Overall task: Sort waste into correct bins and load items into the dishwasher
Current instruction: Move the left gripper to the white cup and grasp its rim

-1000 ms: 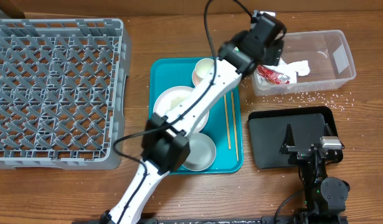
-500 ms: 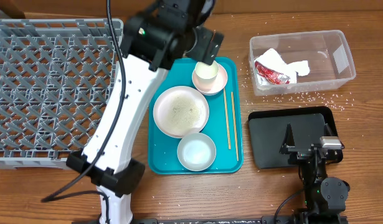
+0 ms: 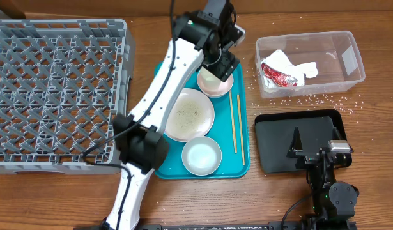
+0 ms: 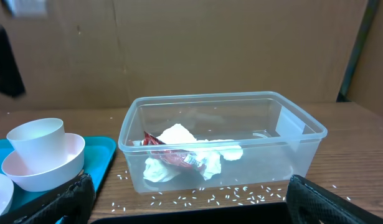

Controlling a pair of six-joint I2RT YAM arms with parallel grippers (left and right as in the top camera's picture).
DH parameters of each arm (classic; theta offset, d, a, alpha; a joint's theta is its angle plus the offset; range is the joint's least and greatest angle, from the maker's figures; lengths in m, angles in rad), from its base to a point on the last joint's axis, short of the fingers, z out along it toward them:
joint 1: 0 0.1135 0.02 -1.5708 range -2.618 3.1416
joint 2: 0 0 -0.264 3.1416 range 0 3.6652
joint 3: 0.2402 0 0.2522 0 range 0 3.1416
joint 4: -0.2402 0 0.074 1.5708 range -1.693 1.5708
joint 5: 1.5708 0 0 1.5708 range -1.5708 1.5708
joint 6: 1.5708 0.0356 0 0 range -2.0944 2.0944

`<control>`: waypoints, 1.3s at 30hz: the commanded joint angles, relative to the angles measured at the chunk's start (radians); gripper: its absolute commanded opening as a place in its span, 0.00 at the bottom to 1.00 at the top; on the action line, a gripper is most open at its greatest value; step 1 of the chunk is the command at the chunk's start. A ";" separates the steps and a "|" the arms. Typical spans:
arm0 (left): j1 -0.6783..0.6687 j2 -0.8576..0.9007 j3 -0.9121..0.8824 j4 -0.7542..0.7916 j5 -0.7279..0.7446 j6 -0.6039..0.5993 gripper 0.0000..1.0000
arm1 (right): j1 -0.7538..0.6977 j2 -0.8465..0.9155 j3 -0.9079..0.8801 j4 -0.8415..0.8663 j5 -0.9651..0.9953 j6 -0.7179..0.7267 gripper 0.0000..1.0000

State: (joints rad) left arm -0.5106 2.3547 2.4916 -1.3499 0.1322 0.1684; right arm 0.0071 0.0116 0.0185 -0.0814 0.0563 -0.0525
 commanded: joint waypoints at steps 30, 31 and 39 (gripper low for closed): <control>-0.016 0.144 -0.012 0.076 0.014 0.027 0.42 | -0.003 -0.009 -0.010 0.005 0.005 -0.001 1.00; -0.016 0.144 -0.013 0.077 0.014 0.027 0.42 | -0.003 -0.009 -0.010 0.005 0.005 -0.001 1.00; -0.016 0.144 -0.035 0.079 0.014 0.027 0.42 | -0.003 -0.009 -0.010 0.005 0.005 -0.001 1.00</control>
State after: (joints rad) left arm -0.5220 2.4886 2.4756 -1.2728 0.1390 0.1871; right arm 0.0071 0.0116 0.0185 -0.0818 0.0563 -0.0525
